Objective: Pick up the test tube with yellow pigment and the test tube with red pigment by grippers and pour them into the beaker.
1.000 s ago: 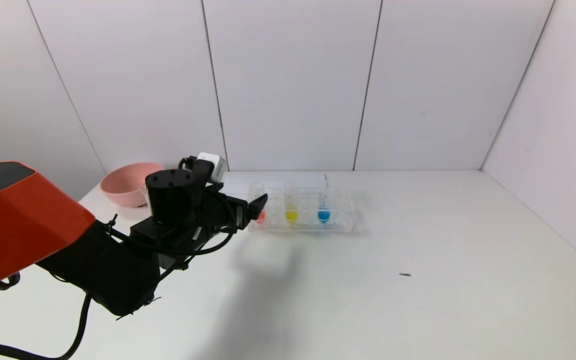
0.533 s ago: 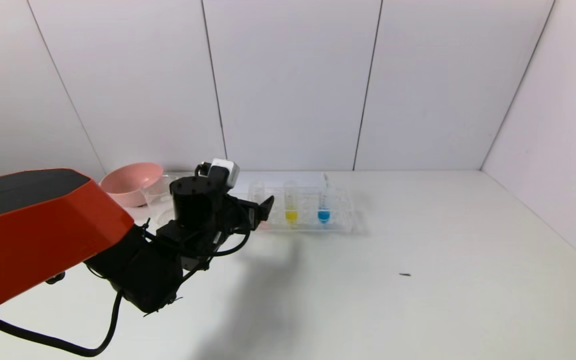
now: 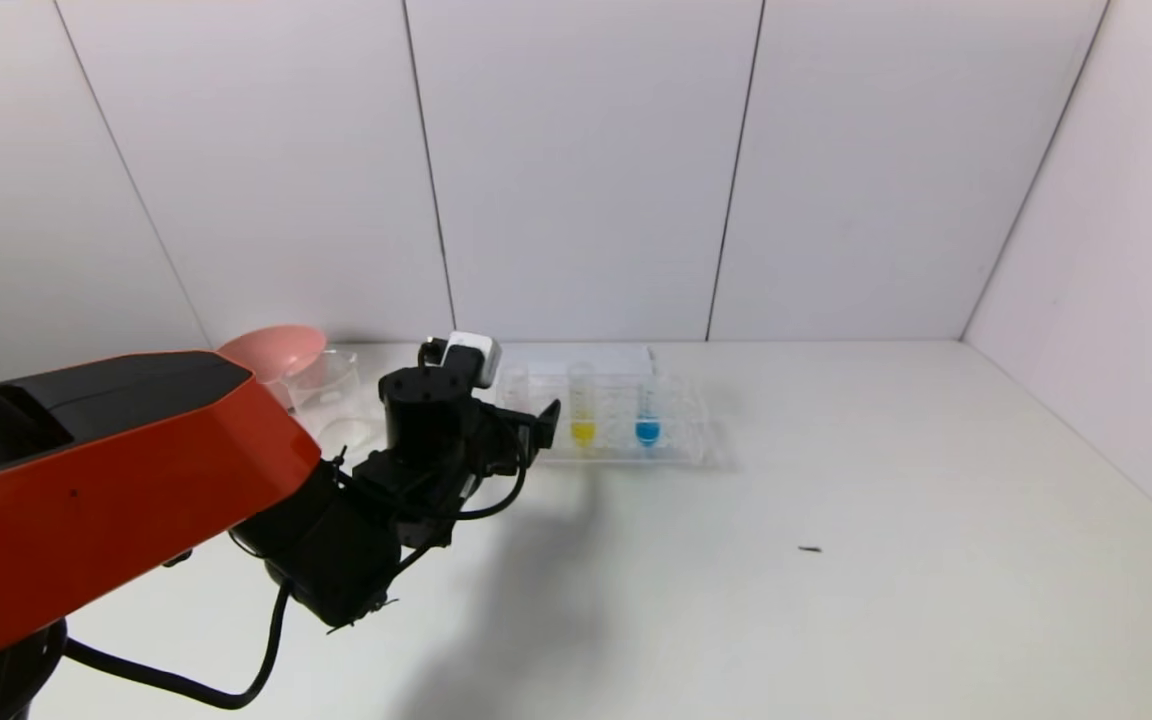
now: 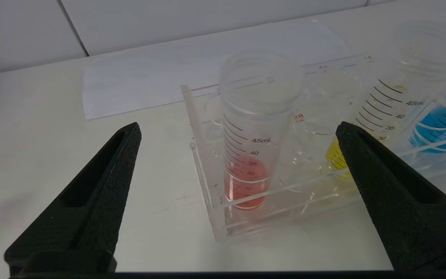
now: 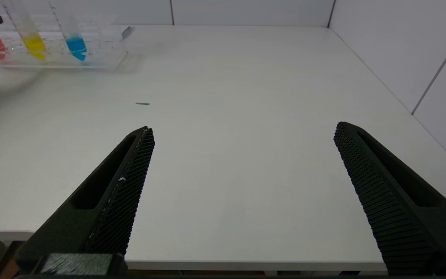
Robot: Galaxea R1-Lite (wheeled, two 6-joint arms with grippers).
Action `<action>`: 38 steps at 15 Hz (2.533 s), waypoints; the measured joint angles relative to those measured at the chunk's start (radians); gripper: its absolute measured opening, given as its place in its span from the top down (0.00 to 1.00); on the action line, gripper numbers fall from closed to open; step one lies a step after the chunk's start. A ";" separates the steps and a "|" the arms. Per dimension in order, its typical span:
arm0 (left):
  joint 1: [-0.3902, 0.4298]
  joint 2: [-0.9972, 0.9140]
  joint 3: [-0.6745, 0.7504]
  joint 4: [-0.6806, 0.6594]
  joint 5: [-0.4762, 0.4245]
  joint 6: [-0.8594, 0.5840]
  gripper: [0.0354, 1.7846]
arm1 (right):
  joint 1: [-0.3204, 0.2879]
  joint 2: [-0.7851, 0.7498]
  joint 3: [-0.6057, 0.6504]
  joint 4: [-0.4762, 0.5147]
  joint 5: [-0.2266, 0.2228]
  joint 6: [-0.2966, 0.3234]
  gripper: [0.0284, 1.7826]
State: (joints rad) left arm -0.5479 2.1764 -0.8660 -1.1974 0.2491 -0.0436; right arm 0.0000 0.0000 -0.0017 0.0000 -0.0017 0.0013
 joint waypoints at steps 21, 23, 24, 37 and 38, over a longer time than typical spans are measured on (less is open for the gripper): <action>-0.007 0.024 -0.020 -0.038 0.029 0.008 0.12 | 0.000 0.000 0.000 0.000 0.000 0.000 0.05; -0.006 0.031 -0.029 -0.038 0.029 0.009 0.26 | 0.000 0.000 0.000 0.000 0.000 0.000 0.05; -0.006 0.035 -0.033 -0.037 0.027 0.009 0.37 | 0.000 0.000 0.000 0.000 0.000 0.000 0.05; -0.006 0.040 -0.039 -0.037 0.026 0.009 0.77 | 0.000 0.000 0.000 0.000 0.000 0.000 0.05; -0.006 0.038 -0.038 -0.037 0.026 0.009 0.77 | 0.000 0.000 0.000 0.000 0.000 0.000 0.05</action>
State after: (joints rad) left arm -0.5536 2.2145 -0.9043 -1.2343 0.2747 -0.0345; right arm 0.0000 0.0000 -0.0017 0.0000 -0.0017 0.0017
